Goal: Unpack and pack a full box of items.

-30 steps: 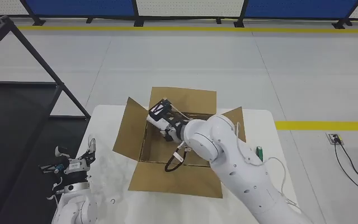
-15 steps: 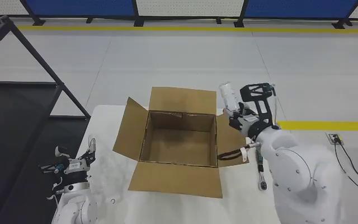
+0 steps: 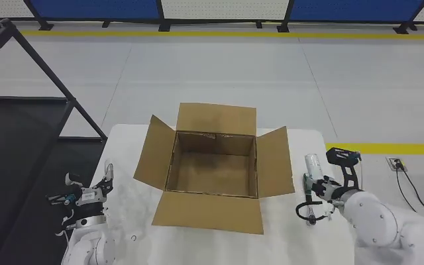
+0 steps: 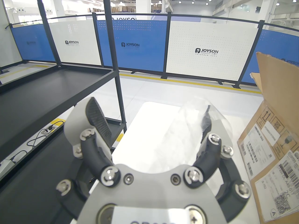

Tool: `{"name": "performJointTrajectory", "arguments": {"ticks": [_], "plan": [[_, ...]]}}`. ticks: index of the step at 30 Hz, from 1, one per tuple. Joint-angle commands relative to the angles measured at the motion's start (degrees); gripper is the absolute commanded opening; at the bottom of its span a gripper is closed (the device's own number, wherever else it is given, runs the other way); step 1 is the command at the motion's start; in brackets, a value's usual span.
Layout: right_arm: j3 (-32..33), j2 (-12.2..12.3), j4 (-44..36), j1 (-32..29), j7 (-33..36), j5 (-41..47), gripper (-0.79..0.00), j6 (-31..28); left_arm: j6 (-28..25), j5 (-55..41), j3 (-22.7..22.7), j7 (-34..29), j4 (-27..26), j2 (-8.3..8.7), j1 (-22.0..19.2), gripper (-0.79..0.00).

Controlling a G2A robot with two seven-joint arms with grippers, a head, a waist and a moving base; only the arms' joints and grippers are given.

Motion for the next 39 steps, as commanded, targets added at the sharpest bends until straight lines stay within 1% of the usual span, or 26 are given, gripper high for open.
{"name": "performJointTrajectory", "arguments": {"ticks": [1,8,12,15,28,30,32,36,39], "plan": [[-0.8,0.1,3.3,0.0,1.4,0.1,-0.785,-0.5,0.0,0.0,0.0,0.0,0.0,0.00,0.0,0.000],[-2.2,0.5,10.1,-0.9,2.5,2.5,-0.785,-0.8,0.0,0.0,0.0,0.0,0.0,0.00,0.0,0.000],[-2.8,0.6,12.4,-0.6,2.7,2.9,-0.785,0.6,0.0,0.0,0.0,0.0,0.0,0.00,0.0,0.000],[-3.5,0.8,14.7,0.2,2.9,1.6,-0.785,2.1,0.0,0.0,0.0,0.0,0.0,0.00,0.0,0.000],[-6.2,1.4,21.3,3.7,3.2,-1.1,-0.779,4.1,0.0,0.0,0.0,0.0,0.0,0.00,0.0,0.000],[-6.4,1.5,21.8,4.2,3.2,-1.2,-0.656,4.2,0.0,0.0,0.0,0.0,0.0,0.00,0.0,0.000],[-6.5,1.6,22.1,4.4,3.2,-1.2,-0.603,4.3,0.0,0.0,0.0,0.0,0.0,0.00,0.0,0.000],[-6.7,1.8,23.1,4.8,3.2,-1.1,-0.551,4.3,0.0,0.0,0.0,0.0,0.0,0.00,0.0,0.000],[-7.0,1.9,23.8,5.2,3.4,-1.2,-0.489,4.2,0.0,0.0,0.0,0.0,0.0,0.00,0.0,0.000]]}}
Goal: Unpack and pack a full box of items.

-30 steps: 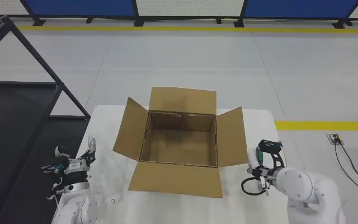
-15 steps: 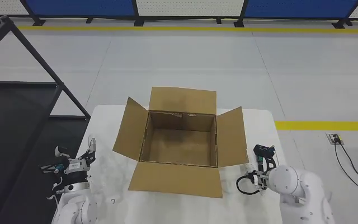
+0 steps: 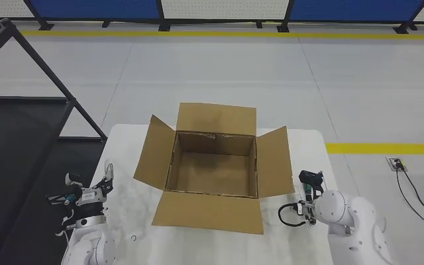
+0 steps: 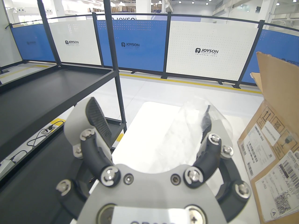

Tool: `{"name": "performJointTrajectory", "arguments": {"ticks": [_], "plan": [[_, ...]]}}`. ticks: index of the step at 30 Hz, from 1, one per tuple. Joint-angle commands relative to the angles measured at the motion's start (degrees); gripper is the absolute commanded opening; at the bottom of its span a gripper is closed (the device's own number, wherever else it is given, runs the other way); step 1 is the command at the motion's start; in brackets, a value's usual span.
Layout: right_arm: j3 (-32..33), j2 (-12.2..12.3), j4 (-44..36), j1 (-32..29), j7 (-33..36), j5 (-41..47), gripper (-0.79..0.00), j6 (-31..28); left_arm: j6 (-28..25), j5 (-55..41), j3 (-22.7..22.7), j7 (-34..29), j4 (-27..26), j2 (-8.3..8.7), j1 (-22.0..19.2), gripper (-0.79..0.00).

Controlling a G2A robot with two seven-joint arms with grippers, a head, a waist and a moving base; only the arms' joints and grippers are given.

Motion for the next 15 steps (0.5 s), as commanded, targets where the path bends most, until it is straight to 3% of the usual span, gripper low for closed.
{"name": "performJointTrajectory", "arguments": {"ticks": [1,7,9,15], "plan": [[-0.2,0.1,0.4,0.2,0.1,-0.2,-0.480,-0.1,0.0,0.0,0.0,0.0,0.0,0.00,0.0,0.000],[-0.6,0.4,1.0,0.6,0.3,0.0,-0.400,-0.3,0.0,0.0,0.0,0.0,0.0,0.00,0.0,0.000],[-0.6,0.5,0.8,0.5,0.3,0.1,-0.336,-0.3,0.0,0.0,0.0,0.0,0.0,0.00,0.0,0.000],[1.0,0.8,-3.3,-1.2,-1.2,1.1,-0.348,0.3,0.0,0.0,0.0,0.0,0.0,0.00,0.0,0.000]]}}
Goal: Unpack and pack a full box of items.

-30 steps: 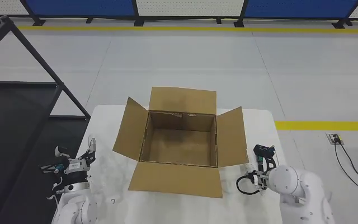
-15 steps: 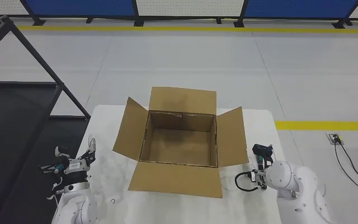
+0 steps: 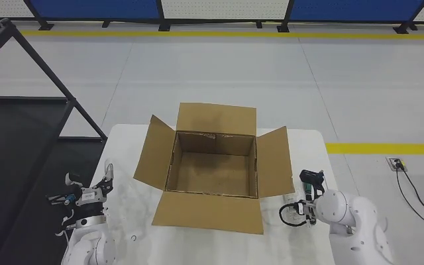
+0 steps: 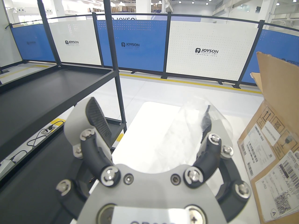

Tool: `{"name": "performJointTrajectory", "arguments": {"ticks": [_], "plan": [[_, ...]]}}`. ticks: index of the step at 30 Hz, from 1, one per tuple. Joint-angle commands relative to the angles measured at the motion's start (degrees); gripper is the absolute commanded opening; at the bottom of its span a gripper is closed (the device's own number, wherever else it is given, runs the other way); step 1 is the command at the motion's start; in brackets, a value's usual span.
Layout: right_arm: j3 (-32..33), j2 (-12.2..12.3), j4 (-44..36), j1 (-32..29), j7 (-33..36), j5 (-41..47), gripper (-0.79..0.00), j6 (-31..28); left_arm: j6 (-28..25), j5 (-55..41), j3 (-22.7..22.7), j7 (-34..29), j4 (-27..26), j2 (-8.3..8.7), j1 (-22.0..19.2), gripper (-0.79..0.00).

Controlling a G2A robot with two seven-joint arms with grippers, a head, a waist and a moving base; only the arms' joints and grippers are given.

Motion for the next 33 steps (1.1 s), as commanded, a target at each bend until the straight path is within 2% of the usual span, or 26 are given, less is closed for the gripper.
{"name": "performJointTrajectory", "arguments": {"ticks": [1,4,13,14,16,17,21,23,24,28,33], "plan": [[1.1,0.2,-2.5,-0.9,-1.1,0.4,-0.363,0.5,0.0,0.0,0.0,0.0,0.0,0.00,0.0,0.000],[3.1,0.4,-6.8,-2.4,-2.9,0.6,-0.409,1.7,0.0,0.0,0.0,0.0,0.0,0.00,0.0,0.000],[8.2,0.8,-20.8,-6.3,-11.3,6.3,-0.394,2.2,0.0,0.0,0.0,0.0,0.0,0.00,0.0,0.000],[8.7,0.8,-22.3,-6.6,-13.2,6.6,-0.336,2.5,0.0,0.0,0.0,0.0,0.0,0.00,0.0,0.000],[9.2,0.8,-25.3,-7.3,-16.4,9.3,-0.305,1.7,0.0,0.0,0.0,0.0,0.0,0.00,0.0,0.000],[9.4,0.8,-26.3,-7.5,-17.6,10.2,-0.237,1.5,0.0,0.0,0.0,0.0,0.0,0.00,0.0,0.000],[9.5,0.8,-30.4,-7.8,-22.6,16.4,-0.154,-1.3,0.0,0.0,0.0,0.0,0.0,0.00,0.0,0.000],[9.1,0.8,-30.3,-7.1,-23.2,19.6,-0.074,-2.7,0.0,0.0,0.0,0.0,0.0,0.00,0.0,0.000],[8.8,0.9,-29.9,-6.5,-23.1,21.6,-0.074,-3.8,0.0,0.0,0.0,0.0,0.0,0.00,0.0,0.000],[7.4,1.3,-24.9,-2.5,-20.7,32.3,-0.179,-10.3,0.0,0.0,0.0,0.0,0.0,0.00,0.0,0.000],[4.5,1.7,-19.5,2.1,-21.6,29.2,-0.123,-8.9,0.0,0.0,0.0,0.0,0.0,0.00,0.0,0.000]]}}
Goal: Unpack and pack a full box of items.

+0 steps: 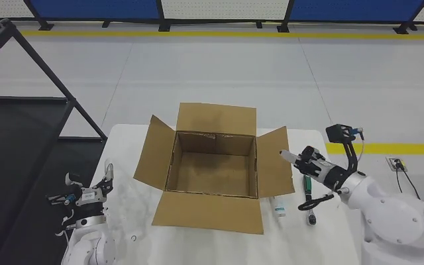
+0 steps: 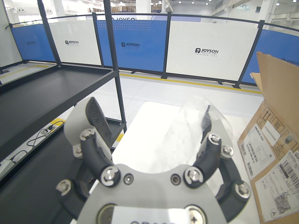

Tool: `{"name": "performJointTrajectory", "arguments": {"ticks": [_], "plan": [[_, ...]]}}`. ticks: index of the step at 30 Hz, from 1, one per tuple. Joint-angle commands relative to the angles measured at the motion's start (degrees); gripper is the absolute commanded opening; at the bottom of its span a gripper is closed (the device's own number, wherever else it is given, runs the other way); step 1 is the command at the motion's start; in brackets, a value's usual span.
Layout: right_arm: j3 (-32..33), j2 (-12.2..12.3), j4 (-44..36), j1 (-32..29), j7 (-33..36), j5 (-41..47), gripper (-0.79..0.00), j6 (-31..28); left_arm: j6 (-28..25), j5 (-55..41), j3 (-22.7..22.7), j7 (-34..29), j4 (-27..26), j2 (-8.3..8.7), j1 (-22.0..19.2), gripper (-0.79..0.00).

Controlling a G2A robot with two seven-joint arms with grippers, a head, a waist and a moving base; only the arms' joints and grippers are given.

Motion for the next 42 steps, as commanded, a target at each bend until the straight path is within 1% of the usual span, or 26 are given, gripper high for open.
{"name": "performJointTrajectory", "arguments": {"ticks": [1,3,4,5,6,8,9,10,11,14,16,20,23,25,28,31,37,42], "plan": [[0.0,0.1,1.4,1.0,-1.8,-0.7,-0.139,1.6,0.0,0.0,0.0,0.0,0.0,0.00,0.0,0.000],[0.6,0.3,2.2,1.1,-2.9,-2.0,-0.154,3.4,0.0,0.0,0.0,0.0,0.0,0.00,0.0,0.000],[1.1,0.3,3.1,1.3,-3.5,-1.3,-0.182,4.8,0.0,0.0,0.0,0.0,0.0,0.00,0.0,0.000],[1.6,0.4,3.7,1.2,-4.0,-1.4,-0.249,5.6,0.0,0.0,0.0,0.0,0.0,0.00,0.0,0.000],[2.4,0.5,5.1,1.2,-4.8,-2.8,-0.369,7.7,0.0,0.0,0.0,0.0,0.0,0.00,0.0,0.000],[2.9,0.6,7.0,1.5,-5.2,-1.6,-0.459,8.8,0.0,0.0,0.0,0.0,0.0,0.00,0.0,0.000],[3.2,0.7,8.5,1.7,-4.9,-1.3,-0.526,9.0,0.0,0.0,0.0,0.0,0.0,0.00,0.0,0.000],[3.2,0.9,10.7,2.2,-3.7,-0.1,-0.640,8.6,0.0,0.0,0.0,0.0,0.0,0.00,0.0,0.000],[3.0,1.1,12.6,2.7,-2.3,0.0,-0.785,8.4,0.0,0.0,0.0,0.0,0.0,0.00,0.0,0.000],[1.6,1.4,17.4,4.7,0.5,0.4,-0.785,7.7,0.0,0.0,0.0,0.0,0.0,0.00,0.0,0.000],[-0.6,1.4,21.6,6.6,1.3,0.9,-0.785,6.9,0.0,0.0,0.0,0.0,0.0,0.00,0.0,0.000],[-4.4,1.2,27.5,8.9,0.1,2.5,-0.785,5.1,0.0,0.0,0.0,0.0,0.0,0.00,0.0,0.000],[-6.5,0.9,32.3,10.0,-3.1,7.5,-0.785,2.6,0.0,0.0,0.0,0.0,0.0,0.00,0.0,0.000],[-6.9,0.8,35.6,10.5,-3.9,11.1,-0.785,-0.1,0.0,0.0,0.0,0.0,0.0,0.00,0.0,0.000],[-7.6,0.7,40.0,11.7,-3.4,16.0,-0.785,-4.0,0.0,0.0,0.0,0.0,0.0,0.00,0.0,0.000],[-8.3,0.8,44.0,13.2,-3.2,18.0,-0.785,-6.6,0.0,0.0,0.0,0.0,0.0,0.00,0.0,0.000],[-10.6,0.8,49.0,15.4,-3.4,21.5,-0.785,-10.4,0.0,0.0,0.0,0.0,0.0,0.00,0.0,0.000],[-12.5,0.9,50.6,16.5,-4.4,21.6,-0.785,-11.3,0.0,0.0,0.0,0.0,0.0,0.00,0.0,0.000]]}}
